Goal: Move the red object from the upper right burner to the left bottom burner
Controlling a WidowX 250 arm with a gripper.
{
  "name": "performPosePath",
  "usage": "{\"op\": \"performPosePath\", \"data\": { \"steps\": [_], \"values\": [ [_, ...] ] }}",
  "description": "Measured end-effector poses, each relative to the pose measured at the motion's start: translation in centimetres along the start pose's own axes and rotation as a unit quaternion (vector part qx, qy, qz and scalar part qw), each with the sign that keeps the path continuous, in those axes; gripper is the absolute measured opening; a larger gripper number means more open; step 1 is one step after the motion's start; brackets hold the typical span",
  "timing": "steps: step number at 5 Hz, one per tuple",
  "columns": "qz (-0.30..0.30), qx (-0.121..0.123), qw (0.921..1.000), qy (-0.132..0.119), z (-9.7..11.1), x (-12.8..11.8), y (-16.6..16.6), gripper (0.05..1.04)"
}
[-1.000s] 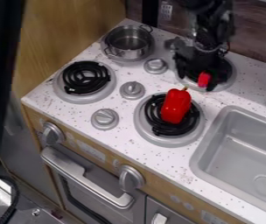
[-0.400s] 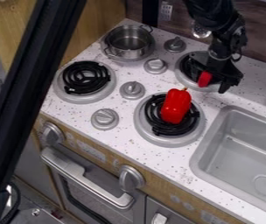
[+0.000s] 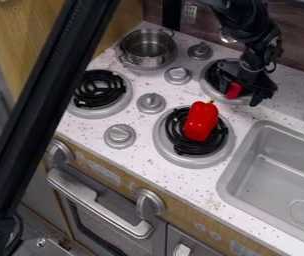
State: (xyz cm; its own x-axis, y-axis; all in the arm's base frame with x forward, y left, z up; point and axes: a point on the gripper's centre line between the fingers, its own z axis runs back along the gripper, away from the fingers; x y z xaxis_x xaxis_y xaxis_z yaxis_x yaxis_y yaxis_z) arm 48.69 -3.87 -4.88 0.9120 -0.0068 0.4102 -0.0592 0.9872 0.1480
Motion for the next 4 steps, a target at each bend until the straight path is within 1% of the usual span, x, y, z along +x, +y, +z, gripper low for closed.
{"op": "performPosePath", "data": {
  "steps": [1, 2, 3, 4],
  "values": [
    [0.009, -0.002, 0.9999, 0.012, -0.4, 0.1, -0.1, 0.997],
    [0.012, -0.004, 0.9999, 0.01, -0.5, 0.5, 0.1, 0.959],
    [0.015, 0.0, 0.9997, 0.018, -0.6, 0.3, 0.6, 0.694],
    [-0.003, 0.003, 0.9998, 0.021, -0.6, 0.3, 0.9, 0.428]
  ]
}}
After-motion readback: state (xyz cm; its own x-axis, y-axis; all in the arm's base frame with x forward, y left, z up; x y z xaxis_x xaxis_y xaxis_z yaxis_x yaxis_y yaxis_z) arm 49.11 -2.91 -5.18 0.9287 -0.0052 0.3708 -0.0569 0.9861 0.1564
